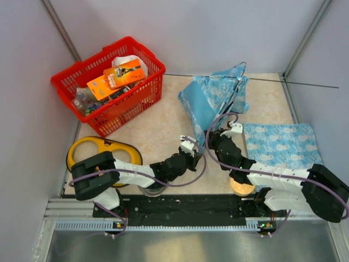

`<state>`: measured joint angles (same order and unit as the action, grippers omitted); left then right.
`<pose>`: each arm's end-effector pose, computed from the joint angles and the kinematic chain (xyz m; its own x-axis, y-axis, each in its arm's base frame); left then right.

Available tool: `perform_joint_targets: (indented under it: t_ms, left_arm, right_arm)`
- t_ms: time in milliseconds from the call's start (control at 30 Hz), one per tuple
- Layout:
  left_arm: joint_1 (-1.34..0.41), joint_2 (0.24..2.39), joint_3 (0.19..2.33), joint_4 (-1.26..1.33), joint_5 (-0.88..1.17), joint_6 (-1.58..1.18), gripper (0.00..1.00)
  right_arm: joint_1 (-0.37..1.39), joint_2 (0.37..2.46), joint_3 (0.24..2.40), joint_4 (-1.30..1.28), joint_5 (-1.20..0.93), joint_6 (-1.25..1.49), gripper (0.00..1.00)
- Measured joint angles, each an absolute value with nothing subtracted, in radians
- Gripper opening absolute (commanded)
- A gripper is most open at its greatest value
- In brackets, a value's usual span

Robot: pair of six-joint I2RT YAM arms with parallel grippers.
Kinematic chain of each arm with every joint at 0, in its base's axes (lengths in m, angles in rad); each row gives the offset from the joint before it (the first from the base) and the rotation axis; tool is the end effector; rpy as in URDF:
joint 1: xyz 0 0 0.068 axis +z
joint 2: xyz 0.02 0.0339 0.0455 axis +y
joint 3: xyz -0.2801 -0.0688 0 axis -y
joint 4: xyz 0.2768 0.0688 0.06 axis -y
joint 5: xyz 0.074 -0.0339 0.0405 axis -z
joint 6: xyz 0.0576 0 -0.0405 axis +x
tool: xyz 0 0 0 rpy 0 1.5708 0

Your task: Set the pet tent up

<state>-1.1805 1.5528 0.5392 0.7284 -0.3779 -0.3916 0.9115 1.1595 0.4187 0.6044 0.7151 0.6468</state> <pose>0.1470 -0.3014 0.1545 -0.3756 -0.0194 -0.9266 0.6291 0.7288 -0.2703 0.1947 0.1896 0.2117 -0.1863 0.5024 -0.8443 -0.1085 0.8436 0.5259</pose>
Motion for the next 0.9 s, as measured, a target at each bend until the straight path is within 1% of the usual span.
perform_joint_targets:
  t_ms: [167,367,633,733,800,900]
  left_arm:
    - [-1.18,1.549,0.539,0.708,-0.381,-0.394,0.0]
    - [-1.188,1.517,0.541,0.686,-0.374,-0.398,0.0]
    - [-1.188,1.511,0.548,0.645,-0.358,-0.393,0.0]
    - [-1.188,1.495,0.544,0.627,-0.36,-0.394,0.08]
    - [-1.188,1.468,0.53,0.626,-0.361,-0.395,0.16]
    - [-1.19,1.415,0.497,0.616,-0.35,-0.399,0.25]
  right_arm:
    - [0.924,1.146,0.393,0.611,0.705,0.62,0.0]
    - [0.925,1.073,0.372,0.601,0.668,0.612,0.0]
    - [0.926,1.145,0.372,0.65,0.664,0.611,0.0]
    - [0.926,1.157,0.372,0.664,0.653,0.612,0.0]
    - [0.928,1.156,0.372,0.674,0.645,0.615,0.0]
    - [0.926,1.156,0.37,0.682,0.643,0.62,0.0]
